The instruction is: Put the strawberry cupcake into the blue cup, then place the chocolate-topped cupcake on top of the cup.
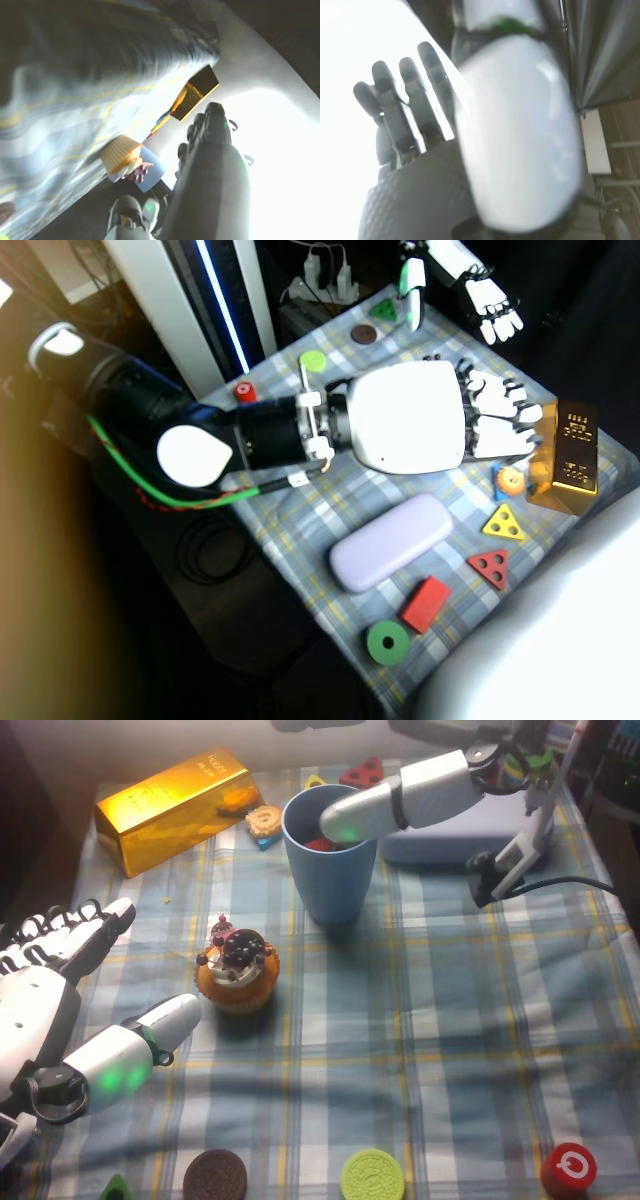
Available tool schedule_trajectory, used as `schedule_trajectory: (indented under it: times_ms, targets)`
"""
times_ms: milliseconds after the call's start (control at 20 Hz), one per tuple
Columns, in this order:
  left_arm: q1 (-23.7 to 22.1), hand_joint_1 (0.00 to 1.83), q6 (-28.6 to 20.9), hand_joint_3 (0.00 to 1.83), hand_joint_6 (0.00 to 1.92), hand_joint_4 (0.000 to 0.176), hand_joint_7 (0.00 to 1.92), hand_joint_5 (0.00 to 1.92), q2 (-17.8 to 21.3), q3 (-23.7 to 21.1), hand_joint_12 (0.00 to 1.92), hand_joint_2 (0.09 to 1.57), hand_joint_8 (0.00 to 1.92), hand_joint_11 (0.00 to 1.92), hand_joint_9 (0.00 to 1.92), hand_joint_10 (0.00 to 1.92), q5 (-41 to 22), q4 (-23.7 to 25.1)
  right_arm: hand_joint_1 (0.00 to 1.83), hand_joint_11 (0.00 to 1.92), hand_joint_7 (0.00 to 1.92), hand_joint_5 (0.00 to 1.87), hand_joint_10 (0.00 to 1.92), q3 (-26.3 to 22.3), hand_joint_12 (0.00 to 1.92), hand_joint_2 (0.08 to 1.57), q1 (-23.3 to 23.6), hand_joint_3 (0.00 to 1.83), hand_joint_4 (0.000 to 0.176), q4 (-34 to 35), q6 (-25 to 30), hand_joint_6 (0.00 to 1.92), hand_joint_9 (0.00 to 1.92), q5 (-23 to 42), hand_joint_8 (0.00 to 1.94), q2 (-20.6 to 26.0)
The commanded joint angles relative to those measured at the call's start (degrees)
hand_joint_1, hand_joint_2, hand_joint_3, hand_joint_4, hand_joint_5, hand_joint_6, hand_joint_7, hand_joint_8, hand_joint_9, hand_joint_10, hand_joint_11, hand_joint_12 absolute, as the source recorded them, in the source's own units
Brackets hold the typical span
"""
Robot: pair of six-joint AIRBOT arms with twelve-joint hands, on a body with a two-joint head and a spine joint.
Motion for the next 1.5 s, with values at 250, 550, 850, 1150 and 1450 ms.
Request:
schedule_trajectory:
  times_ms: [250, 550, 850, 1150, 1450]
  targets:
    - [-0.71, 0.3, -0.13, 0.0, 0.0, 0.073, 0.18, 0.25, 2.43, -0.69, 0.02, 1.03, 0.0, 0.04, 0.11, 0.0, -5.1, 4.79, 0.0, 0.0, 0.02, 0.04, 0.0, -11.18, 0.0, 1.02, -1.92, 0.0, 0.053, 7.36, -10.49, 0.0, 0.0, 5.48, 0.0, 12.96]
    - [-2.15, 0.27, -0.11, 0.0, 0.01, 0.069, 0.16, 0.26, 4.11, 0.2, 0.01, 0.95, 0.0, 0.03, 0.09, 0.0, -2.08, 6.54, 0.0, 0.0, 0.0, 0.0, 0.0, -18.0, 0.0, 0.91, -9.38, 0.0, 0.022, 13.03, -14.35, 0.0, 0.0, 7.41, 0.0, 21.08]
    - [-5.93, 0.33, -0.13, 0.0, 0.0, 0.096, 0.12, 0.24, 3.59, 3.62, 0.02, 0.9, 0.01, 0.04, 0.06, 0.0, 3.93, 8.91, 0.0, 0.0, 0.01, 0.0, 0.0, -31.34, 0.0, 0.9, -23.1, 0.0, 0.006, 29.53, -33.29, 0.0, 0.0, 13.88, 0.0, 33.25]
    - [-8.03, 0.58, -0.62, 0.0, 0.0, 0.153, 0.15, 0.27, 2.68, 6.5, 0.05, 0.79, 0.01, 0.11, 0.1, 0.01, 9.15, 9.68, 0.0, 0.0, 0.01, 0.0, 0.0, -37.14, 0.0, 0.86, -45.97, 0.0, 0.004, 46.69, -35.2, 0.0, 0.0, 29.57, 0.0, 38.29]
    - [-10.93, 0.72, -2.77, 0.0, 0.0, 0.116, 0.21, 0.31, -0.91, 11.15, 0.06, 0.74, 0.01, 0.12, 0.16, 0.01, 15.87, 9.75, 0.0, 0.0, 0.0, 0.0, 0.0, -42.89, 0.0, 0.88, -67.02, 0.01, 0.0, 59.56, -35.2, 0.0, 0.0, 46.15, 0.0, 41.09]
